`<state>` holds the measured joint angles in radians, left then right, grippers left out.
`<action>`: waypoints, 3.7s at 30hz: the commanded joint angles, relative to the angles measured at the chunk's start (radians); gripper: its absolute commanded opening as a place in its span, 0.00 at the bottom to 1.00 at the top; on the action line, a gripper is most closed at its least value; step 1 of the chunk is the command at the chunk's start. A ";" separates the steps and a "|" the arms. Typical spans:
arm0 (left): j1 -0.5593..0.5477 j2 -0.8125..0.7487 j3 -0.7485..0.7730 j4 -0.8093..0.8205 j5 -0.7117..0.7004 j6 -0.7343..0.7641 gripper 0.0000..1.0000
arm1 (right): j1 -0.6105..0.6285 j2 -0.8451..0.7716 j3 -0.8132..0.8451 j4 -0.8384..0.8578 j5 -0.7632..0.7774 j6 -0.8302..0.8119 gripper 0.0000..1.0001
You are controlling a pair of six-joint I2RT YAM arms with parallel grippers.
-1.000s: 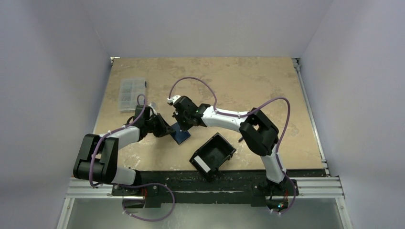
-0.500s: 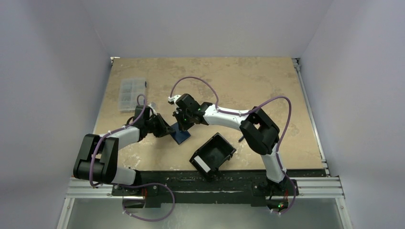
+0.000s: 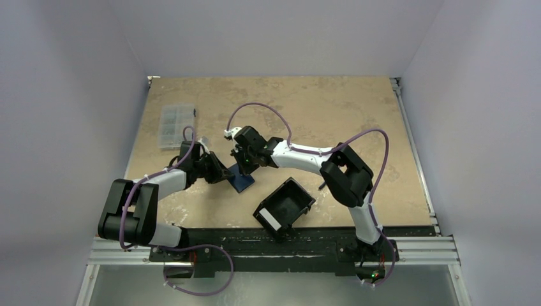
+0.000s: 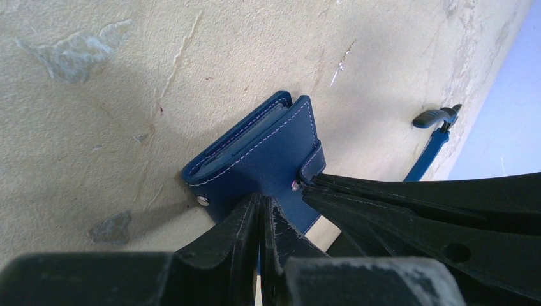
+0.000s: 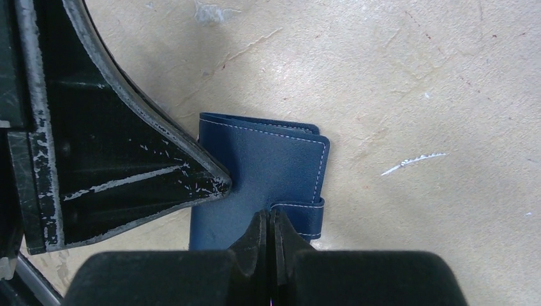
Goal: Put the credit cards into the card holder
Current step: Close the card holder at the center of the board.
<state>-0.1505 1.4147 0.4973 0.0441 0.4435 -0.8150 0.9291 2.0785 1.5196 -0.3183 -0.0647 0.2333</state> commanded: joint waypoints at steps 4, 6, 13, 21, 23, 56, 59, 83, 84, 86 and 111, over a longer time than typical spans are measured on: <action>0.005 0.024 -0.017 0.000 -0.008 0.028 0.09 | -0.001 -0.028 -0.035 -0.051 0.090 -0.011 0.00; 0.004 0.025 -0.017 0.002 -0.006 0.029 0.09 | -0.001 -0.029 -0.035 -0.059 0.095 -0.013 0.00; 0.006 0.029 -0.016 0.003 -0.003 0.027 0.09 | 0.038 0.040 0.016 -0.072 0.006 -0.051 0.00; 0.008 0.030 -0.017 0.009 0.002 0.026 0.09 | 0.037 0.035 -0.040 -0.023 -0.135 0.001 0.00; 0.008 0.032 -0.013 0.008 0.003 0.026 0.09 | 0.037 0.053 -0.025 -0.034 -0.145 0.012 0.01; 0.009 0.029 -0.029 0.017 0.013 0.019 0.09 | -0.013 0.088 -0.214 0.106 -0.422 0.237 0.25; 0.009 0.029 -0.029 0.017 0.013 0.020 0.08 | -0.021 0.086 -0.224 0.110 -0.452 0.231 0.28; 0.009 0.039 -0.027 0.022 0.012 0.017 0.08 | -0.025 0.061 -0.233 0.032 -0.293 0.087 0.13; 0.010 0.038 -0.027 0.023 0.012 0.016 0.09 | -0.021 0.062 -0.231 0.030 -0.290 0.086 0.13; 0.009 0.039 -0.028 0.023 0.012 0.017 0.08 | -0.011 0.062 -0.224 0.018 -0.279 0.080 0.13; 0.011 0.043 -0.033 0.026 0.002 0.013 0.08 | 0.212 0.067 -0.307 0.012 0.123 0.121 0.00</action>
<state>-0.1364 1.4277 0.4911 0.0586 0.4736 -0.8185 1.0458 2.0178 1.3094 -0.0605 0.1772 0.3054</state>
